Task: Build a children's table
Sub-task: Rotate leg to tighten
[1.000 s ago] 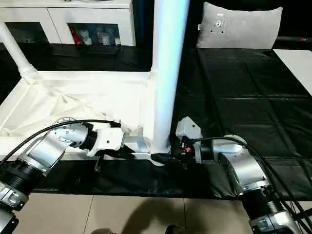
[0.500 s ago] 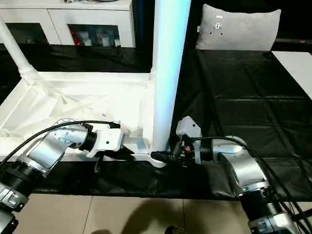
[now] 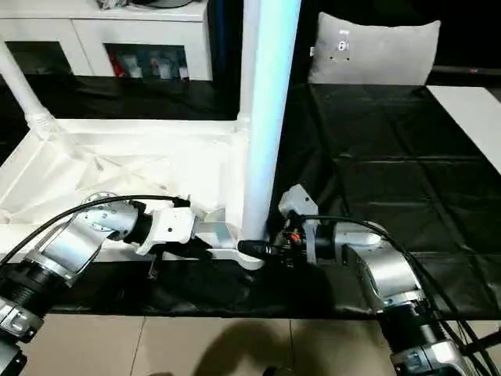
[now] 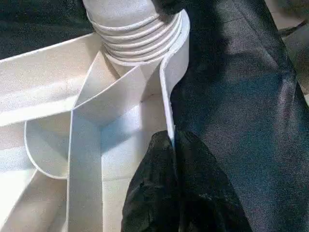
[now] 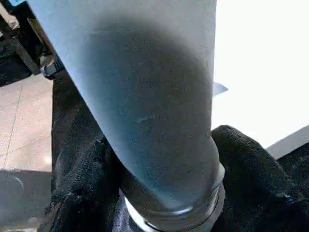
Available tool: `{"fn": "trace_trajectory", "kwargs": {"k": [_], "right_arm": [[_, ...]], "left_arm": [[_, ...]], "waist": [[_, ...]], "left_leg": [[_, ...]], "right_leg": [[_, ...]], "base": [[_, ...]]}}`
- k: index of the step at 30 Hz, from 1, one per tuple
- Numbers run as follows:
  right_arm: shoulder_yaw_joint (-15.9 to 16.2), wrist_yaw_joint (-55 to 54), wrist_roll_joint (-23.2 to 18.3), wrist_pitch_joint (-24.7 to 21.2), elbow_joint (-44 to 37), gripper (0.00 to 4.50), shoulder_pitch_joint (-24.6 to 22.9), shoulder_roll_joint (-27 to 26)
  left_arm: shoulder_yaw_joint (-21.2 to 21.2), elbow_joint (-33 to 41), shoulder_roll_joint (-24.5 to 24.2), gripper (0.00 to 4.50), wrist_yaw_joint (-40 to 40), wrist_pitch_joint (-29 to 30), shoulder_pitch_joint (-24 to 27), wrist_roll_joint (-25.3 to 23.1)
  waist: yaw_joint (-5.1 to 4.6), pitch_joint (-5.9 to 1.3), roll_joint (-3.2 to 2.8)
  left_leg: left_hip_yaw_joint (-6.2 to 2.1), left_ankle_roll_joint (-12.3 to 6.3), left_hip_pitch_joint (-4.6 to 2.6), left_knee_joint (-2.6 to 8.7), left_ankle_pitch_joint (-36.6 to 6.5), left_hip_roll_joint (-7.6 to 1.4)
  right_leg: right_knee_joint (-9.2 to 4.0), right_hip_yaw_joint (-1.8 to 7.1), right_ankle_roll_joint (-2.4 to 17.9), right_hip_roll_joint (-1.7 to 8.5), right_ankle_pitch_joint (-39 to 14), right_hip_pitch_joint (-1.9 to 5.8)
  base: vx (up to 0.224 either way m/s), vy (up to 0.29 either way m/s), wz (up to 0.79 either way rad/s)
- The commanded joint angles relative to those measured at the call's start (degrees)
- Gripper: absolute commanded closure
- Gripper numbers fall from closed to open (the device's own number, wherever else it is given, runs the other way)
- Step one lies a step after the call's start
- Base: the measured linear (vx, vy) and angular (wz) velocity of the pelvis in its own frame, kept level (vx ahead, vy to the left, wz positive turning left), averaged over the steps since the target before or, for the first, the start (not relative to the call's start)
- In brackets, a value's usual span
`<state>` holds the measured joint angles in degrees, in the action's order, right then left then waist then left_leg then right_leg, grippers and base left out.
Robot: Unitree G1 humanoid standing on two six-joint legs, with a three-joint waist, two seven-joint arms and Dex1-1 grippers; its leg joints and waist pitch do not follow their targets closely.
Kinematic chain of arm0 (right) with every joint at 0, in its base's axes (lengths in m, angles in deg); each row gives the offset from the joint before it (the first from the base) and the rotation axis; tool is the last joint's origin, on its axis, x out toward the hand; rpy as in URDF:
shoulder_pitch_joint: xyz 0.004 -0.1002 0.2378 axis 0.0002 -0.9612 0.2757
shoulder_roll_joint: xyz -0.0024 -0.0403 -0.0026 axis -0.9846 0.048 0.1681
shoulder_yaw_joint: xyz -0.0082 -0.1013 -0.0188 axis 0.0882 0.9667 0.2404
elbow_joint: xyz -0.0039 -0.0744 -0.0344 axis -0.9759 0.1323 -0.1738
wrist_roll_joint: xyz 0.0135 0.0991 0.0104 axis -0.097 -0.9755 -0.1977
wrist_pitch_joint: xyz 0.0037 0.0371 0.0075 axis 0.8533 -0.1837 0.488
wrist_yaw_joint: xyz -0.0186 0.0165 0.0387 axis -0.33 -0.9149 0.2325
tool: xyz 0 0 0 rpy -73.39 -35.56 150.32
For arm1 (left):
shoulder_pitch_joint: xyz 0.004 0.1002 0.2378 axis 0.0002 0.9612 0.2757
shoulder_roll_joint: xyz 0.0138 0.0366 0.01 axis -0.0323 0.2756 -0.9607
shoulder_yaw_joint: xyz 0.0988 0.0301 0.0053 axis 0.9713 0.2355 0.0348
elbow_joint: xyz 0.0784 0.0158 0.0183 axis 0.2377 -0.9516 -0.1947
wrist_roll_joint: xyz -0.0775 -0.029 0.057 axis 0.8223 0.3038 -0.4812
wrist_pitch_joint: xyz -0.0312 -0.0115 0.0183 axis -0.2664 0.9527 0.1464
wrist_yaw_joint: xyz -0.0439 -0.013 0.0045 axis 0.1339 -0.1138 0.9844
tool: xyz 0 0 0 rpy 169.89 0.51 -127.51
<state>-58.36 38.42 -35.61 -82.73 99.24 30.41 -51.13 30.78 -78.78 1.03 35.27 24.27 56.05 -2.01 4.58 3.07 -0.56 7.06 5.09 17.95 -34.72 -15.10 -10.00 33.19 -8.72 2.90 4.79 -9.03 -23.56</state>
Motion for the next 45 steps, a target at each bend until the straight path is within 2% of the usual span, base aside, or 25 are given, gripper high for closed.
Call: {"fn": "trace_trajectory", "kwargs": {"k": [1, 3, 7, 9, 10, 11, 12, 13, 15, 16, 17, 18, 19, 21, 22, 24, 25, 26, 28, 31, 35, 37, 39, 41, 45], "right_arm": [[0.4, -4.9, 1.4, -3.6, 1.4, 1.89, -2.1, -1.2], [0.3, -5.2, 1.3, -3.8, 1.2, 1.89, -2.4, -1.3], [-2.3, -14.0, 1.2, -6.5, -1.1, 1.9, -5.9, -5.3], [-4.1, -19.9, 1.7, -7.3, -1.4, 1.9, -7.3, -8.3], [-5.6, -24.0, 1.9, -7.9, -1.1, 1.9, -7.5, -10.6], [-5.6, -24.0, 1.9, -7.9, -1.1, 1.9, -7.5, -10.6], [-7.0, -27.6, 2.0, -8.3, -0.6, 1.91, -7.5, -12.6], [-8.7, -32.0, 2.1, -8.7, 0.6, 1.91, -7.0, -14.9], [-11.1, -37.5, 1.9, -7.8, 3.1, 1.91, -5.5, -17.9], [-11.4, -38.1, 1.9, -7.7, 3.4, 1.91, -5.2, -18.2], [-12.8, -41.4, 1.8, -7.1, 5.0, 1.91, -4.1, -20.0], [-14.1, -44.4, 1.5, -6.4, 6.7, 1.91, -2.7, -21.8], [-14.8, -47.0, 1.7, -5.0, 8.7, 1.91, -1.1, -23.1], [-15.3, -49.0, 2.1, -4.1, 10.1, 1.91, 0.2, -24.3], [-15.5, -49.7, 2.3, -3.7, 10.6, 1.91, 0.6, -24.9], [-15.9, -50.1, 2.7, -2.8, 11.4, 1.91, 0.7, -25.5], [-16.6, -49.8, 2.2, -2.2, 11.7, 1.35, 0.6, -25.8], [-17.0, -49.5, 1.9, -2.1, 11.5, 1.35, 0.3, -25.8], [-17.5, -49.7, 1.6, -1.8, 11.5, 1.19, 0.3, -25.7], [-17.9, -49.1, 1.1, -1.2, 11.2, 0.93, 0.2, -25.3], [-17.7, -44.5, 0.1, 0.7, 7.8, 0.67, -1.3, -22.7], [-17.5, -42.3, 0.1, 1.8, 7.0, 0.46, -1.9, -21.5], [-16.7, -37.3, -0.1, 3.2, 5.0, 0.35, -3.3, -18.9], [-14.5, -27.6, -1.7, 4.0, 0.3, 0.19, -5.9, -13.1], [-13.0, -21.1, -2.0, 5.0, -2.7, 0.05, -7.4, -8.5]], "left_arm": [[2.9, 1.8, 0.8, 4.5, 2.4, 1.6, 2.1, 0.3], [2.7, 2.1, 0.9, 4.5, 2.2, 2.0, 2.3, 0.4], [-0.4, 6.5, 4.3, 4.5, -3.8, 10.8, 5.2, 3.0], [-1.6, 10.0, 6.9, 4.5, -7.3, 16.2, 7.2, 4.2], [-2.2, 11.8, 8.8, 4.5, -9.6, 19.1, 8.2, 4.6], [-2.2, 11.8, 8.8, 4.5, -9.6, 19.1, 8.2, 4.6], [-2.6, 13.1, 10.4, 4.5, -11.6, 21.3, 8.9, 4.7], [-3.1, 14.4, 12.7, 4.5, -14.1, 23.7, 9.4, 4.8], [-3.8, 15.0, 16.0, 4.5, -18.2, 26.2, 9.7, 4.2], [-3.9, 15.1, 16.4, 4.5, -18.7, 26.5, 9.7, 4.1], [-4.4, 15.3, 18.5, 4.5, -21.4, 27.9, 9.6, 3.6], [-5.2, 15.2, 21.1, 4.5, -24.8, 29.3, 9.5, 2.9], [-6.0, 14.3, 23.3, 4.5, -28.2, 29.8, 8.9, 1.9], [-6.7, 13.4, 25.0, 4.5, -31.9, 30.1, 8.1, 0.6], [-6.8, 13.1, 25.4, 4.5, -33.3, 30.2, 7.8, 0.0], [-6.9, 12.4, 24.9, 4.5, -34.5, 29.7, 6.7, -1.2], [-6.9, 12.2, 24.2, 4.5, -34.3, 29.1, 6.2, -1.5], [-6.7, 12.2, 23.6, 4.5, -33.8, 28.8, 6.1, -1.6], [-6.1, 12.4, 22.6, 4.5, -33.3, 28.8, 6.4, -2.0], [-5.8, 12.0, 21.8, 4.5, -33.3, 28.7, 6.6, -2.9], [-5.6, 9.9, 19.5, 4.5, -32.8, 27.1, 5.9, -3.9], [-5.5, 9.2, 18.7, 4.5, -32.5, 26.6, 5.6, -3.6], [-5.4, 8.3, 17.4, 4.5, -31.4, 25.8, 5.1, -3.3], [-4.8, 6.6, 14.9, 4.5, -28.4, 23.8, 4.6, -2.9], [-3.5, 5.4, 12.7, 4.5, -25.1, 21.8, 4.3, -3.2]], "waist": [[-0.32, -2.96, -0.1], [-0.49, -2.82, -0.2], [-1.44, -2.53, -0.18], [-2.08, -2.06, -0.18], [-2.26, -2.2, -0.21], [-2.67, -1.95, -0.18], [-3.12, -1.96, -0.21], [-3.92, -2.03, -0.32], [-4.8, -1.98, -0.76], [-5.5, -1.87, -0.95], [-6.5, -1.99, -1.21], [-6.73, -1.98, -1.4], [-6.99, -2.11, -1.47], [-7.49, -1.99, -1.21], [-7.52, -2.09, -0.85], [-7.35, -2.24, -0.76], [-7.02, -2.51, -0.8], [-6.86, -2.64, -0.86], [-6.45, -2.74, -0.81], [-5.94, -2.8, -0.74], [-4.86, -3.52, -0.86], [-4.2, -3.53, -0.72], [-3.57, -3.55, -0.88], [-2.87, -3.41, -0.76], [-2.57, -3.05, -0.61]], "left_leg": [[0.31, -4.99, 1.6, 4.11, 1.0, -2.7], [0.32, -4.34, 1.49, 4.26, -0.3, -2.74], [0.28, -3.11, 1.53, 4.56, -3.2, -2.75], [0.34, -2.19, 0.98, 4.73, -7.8, -2.18], [0.36, -1.59, 0.81, 4.72, -7.7, -2.38], [0.28, -1.61, 0.78, 4.56, -9.4, -1.91], [0.08, -1.48, 1.03, 4.75, -10.2, -1.98], [-0.25, -2.01, 1.09, 4.7, -11.8, -1.9], [-0.4, -1.81, 1.01, 4.89, -12.9, -2.29], [-0.58, -1.81, 0.59, 4.71, -15.4, -2.28], [-0.96, -1.93, 0.9, 4.98, -17.3, -2.66], [-1.18, -1.93, 1.19, 5.07, -18.1, -2.92], [-1.1, -1.92, 0.73, 5.03, -19.0, -3.09], [-0.82, -2.26, 0.69, 4.83, -18.6, -2.54], [-0.68, -2.67, 0.91, 4.71, -17.3, -2.24], [-0.59, -3.07, 1.13, 4.64, -15.3, -2.12], [-0.61, -3.46, 1.26, 4.78, -12.8, -2.29], [-0.64, -3.61, 1.42, 4.83, -11.5, -2.44], [-0.56, -4.49, 2.0, 4.82, -6.3, -2.91], [-0.08, -4.93, 1.63, 4.59, -5.8, -2.66], [-0.21, -6.61, 2.26, 4.06, 2.2, -2.8], [0.02, -8.62, 2.34, 3.66, 6.2, -2.77], [0.13, -9.37, 2.37, 3.56, 6.0, -2.7], [0.26, -10.54, 2.53, 3.41, 5.3, -2.69], [0.47, -9.54, 2.65, 3.74, 1.8, -2.54]], "right_leg": [[-3.85, 4.09, 7.3, 4.26, -17.0, 4.55], [-4.14, 4.07, 6.8, 4.31, -18.5, 4.52], [-4.67, 3.94, 5.8, 4.25, -21.3, 4.5], [-6.05, 3.3, 2.3, 4.11, -30.2, 4.35], [-6.05, 3.39, 2.2, 4.29, -30.4, 4.33], [-6.97, 2.67, 0.8, 4.13, -33.4, 4.12], [-6.91, 2.57, 0.3, 4.2, -34.1, 4.32], [-7.59, 1.95, -1.5, 3.96, -34.5, 4.5], [-7.62, 1.68, -0.8, 4.09, -33.3, 4.4], [-8.29, 0.91, -0.9, 4.02, -34.1, 4.24], [-8.19, 0.55, -1.0, 4.23, -32.8, 4.82], [-8.02, 0.34, -0.8, 4.26, -31.9, 5.04], [-8.26, 0.19, -0.6, 4.37, -30.3, 4.82], [-8.62, 0.17, -0.3, 4.44, -30.5, 4.59], [-8.63, 0.32, -0.5, 4.62, -31.4, 4.62], [-8.55, 0.61, -0.4, 4.77, -31.5, 4.62], [-7.99, 1.15, 0.6, 4.82, -29.0, 4.61], [-7.65, 1.42, 1.3, 4.84, -27.1, 4.68], [-6.23, 2.22, 4.7, 4.76, -19.7, 4.71], [-5.96, 2.7, 6.2, 4.69, -19.8, 4.35], [-4.26, 3.07, 8.1, 4.63, -10.8, 4.86], [-3.47, 3.23, 10.2, 4.58, -5.9, 4.58], [-3.43, 3.2, 10.3, 4.68, -6.8, 4.73], [-3.66, 3.11, 9.2, 4.46, -8.0, 4.75], [-4.57, 2.9, 6.5, 4.4, -15.3, 4.76]], "base": [[0.0, 0.0, 0.0], [0.0, 0.0, 0.0], [0.0, 0.0, 0.0], [0.0, 0.0, 0.0], [0.0, 0.0, 0.0], [0.0, 0.0, 0.0], [0.0, 0.0, 0.0], [0.0, 0.0, 0.0], [0.0, 0.0, 0.0], [0.0, 0.0, 0.0], [0.0, 0.0, 0.0], [0.0, 0.0, 0.0], [0.0, 0.0, 0.0], [0.0, 0.0, 0.0], [0.0, 0.0, 0.0], [0.0, 0.0, 0.0], [0.0, 0.0, 0.0], [0.0, 0.0, 0.0], [0.0, 0.0, 0.0], [0.0, 0.0, 0.0], [0.0, 0.0, 0.0], [0.0, 0.0, 0.0], [0.0, 0.0, 0.0], [0.0, 0.0, 0.0], [0.0, 0.0, 0.0]]}}
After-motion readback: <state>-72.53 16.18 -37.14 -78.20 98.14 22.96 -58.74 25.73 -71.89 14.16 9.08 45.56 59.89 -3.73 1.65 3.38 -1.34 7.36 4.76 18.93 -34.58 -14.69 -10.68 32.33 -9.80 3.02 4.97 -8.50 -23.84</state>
